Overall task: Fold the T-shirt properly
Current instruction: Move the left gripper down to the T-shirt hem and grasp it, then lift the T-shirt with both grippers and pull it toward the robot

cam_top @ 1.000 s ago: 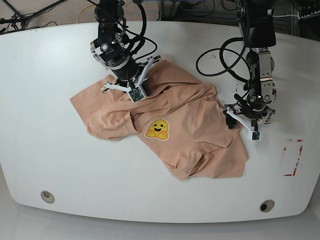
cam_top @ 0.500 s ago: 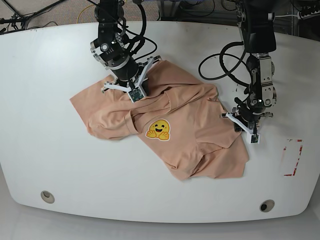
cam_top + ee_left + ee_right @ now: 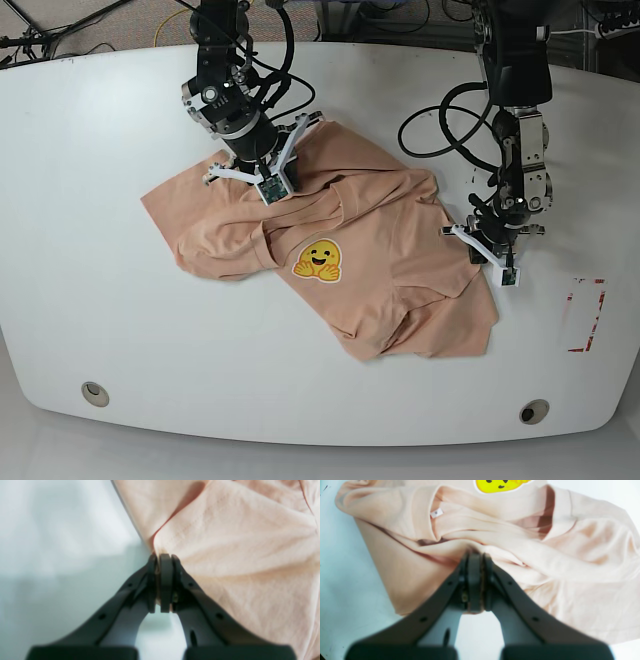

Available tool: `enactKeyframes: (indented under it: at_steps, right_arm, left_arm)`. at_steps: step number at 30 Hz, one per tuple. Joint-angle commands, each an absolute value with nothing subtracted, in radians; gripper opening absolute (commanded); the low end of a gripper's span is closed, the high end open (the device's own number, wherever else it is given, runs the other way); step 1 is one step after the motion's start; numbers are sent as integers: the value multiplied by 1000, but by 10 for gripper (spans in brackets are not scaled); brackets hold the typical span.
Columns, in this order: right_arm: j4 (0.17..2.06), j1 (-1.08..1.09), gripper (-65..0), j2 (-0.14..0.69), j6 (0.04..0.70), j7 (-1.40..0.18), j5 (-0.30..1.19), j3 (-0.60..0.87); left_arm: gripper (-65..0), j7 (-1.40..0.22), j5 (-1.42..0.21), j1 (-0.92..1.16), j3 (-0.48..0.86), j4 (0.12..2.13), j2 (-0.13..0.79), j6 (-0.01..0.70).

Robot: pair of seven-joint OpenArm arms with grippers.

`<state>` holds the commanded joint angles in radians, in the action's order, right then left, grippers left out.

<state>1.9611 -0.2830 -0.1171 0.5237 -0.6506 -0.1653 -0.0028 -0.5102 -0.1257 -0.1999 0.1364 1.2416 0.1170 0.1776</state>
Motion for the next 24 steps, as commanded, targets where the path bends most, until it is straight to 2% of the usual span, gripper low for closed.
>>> enactKeyframes:
  at_steps: [24]
  right_arm:
    - [2110,-263,-643,-87,528,-648,-161,48]
  left_arm:
    - [-650,-577,-124,-153,134,1668,131,171]
